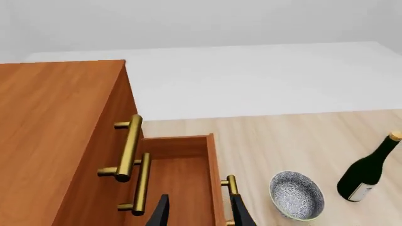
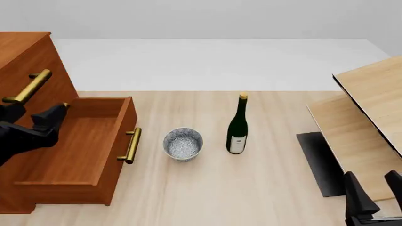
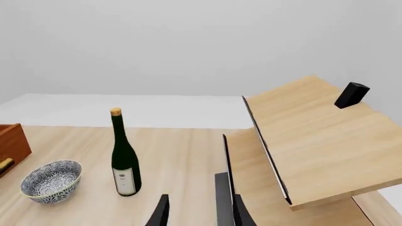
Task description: Put the wine bottle in the bottom drawer of the cabinet.
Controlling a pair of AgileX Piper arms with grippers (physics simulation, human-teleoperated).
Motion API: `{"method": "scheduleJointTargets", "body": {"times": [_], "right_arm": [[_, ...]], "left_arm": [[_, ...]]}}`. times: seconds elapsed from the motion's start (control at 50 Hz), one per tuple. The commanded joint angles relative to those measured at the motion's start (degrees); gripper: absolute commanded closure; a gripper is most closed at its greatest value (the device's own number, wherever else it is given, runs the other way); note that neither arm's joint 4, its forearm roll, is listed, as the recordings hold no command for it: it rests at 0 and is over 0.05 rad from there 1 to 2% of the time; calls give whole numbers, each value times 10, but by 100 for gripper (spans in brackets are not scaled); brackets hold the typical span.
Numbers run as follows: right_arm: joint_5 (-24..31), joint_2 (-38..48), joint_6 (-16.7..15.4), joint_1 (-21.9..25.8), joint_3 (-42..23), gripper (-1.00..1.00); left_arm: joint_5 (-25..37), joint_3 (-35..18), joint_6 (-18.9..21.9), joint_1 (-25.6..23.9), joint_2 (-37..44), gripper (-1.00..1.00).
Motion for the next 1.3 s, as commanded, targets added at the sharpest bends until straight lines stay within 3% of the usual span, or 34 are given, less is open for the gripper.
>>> {"method": "scheduleJointTargets", "body": {"times": [0.02,0.1,0.14,0.16,0.28,0.34,0.38,0.4,0.56,0.6,0.62,0.76,0.78,0.8,0.84,0.86,0.9,1.04,1.06,1.1,1.12,1.3], "right_arm": [[0,1,0,2,0,-100],[1,2,-2,4,0,-100],[1,2,-1,4,0,-100],[1,1,-3,4,0,-100],[1,1,-3,4,0,-100],[0,2,-3,5,0,-100],[1,1,-4,5,0,-100],[2,1,-2,4,0,-100],[2,2,-4,6,1,-100],[3,0,-6,7,1,-100],[3,1,-5,6,1,-100],[2,2,-7,7,1,-100],[2,2,-7,7,1,-100],[2,3,-8,8,1,-100],[2,3,-8,7,1,-100],[1,4,-7,6,1,-100],[2,3,-9,7,1,-100],[4,2,-9,8,1,-100],[4,3,-8,8,1,-100],[4,2,-10,8,1,-100],[5,1,-8,8,1,-100],[5,1,-9,7,1,-100]], "left_arm": [[58,-86,12,-20,82,-100],[82,-119,1,-30,110,-100],[95,-132,-24,-32,125,-100],[101,-134,-10,-42,130,-100],[115,-149,-21,-42,156,-100],[122,-154,-44,-46,179,-100],[122,-154,-27,-38,185,-100],[126,-152,-37,-65,189,-100],[117,-152,-20,-46,225,-100],[110,-154,-36,-33,230,-100],[112,-154,-18,-36,237,-100],[103,-138,-25,-47,254,-100],[99,-135,-41,-44,255,-100],[97,-129,-18,-47,260,-100],[89,-122,-38,-40,257,-100],[90,-118,-13,-44,263,-100],[85,-109,-38,-47,262,-100],[67,-81,-27,-53,262,-100],[65,-77,-49,-55,261,-100],[61,-69,-37,-59,259,-100],[57,-64,-55,-61,258,-100],[31,-31,-61,-65,261,-100]]}}
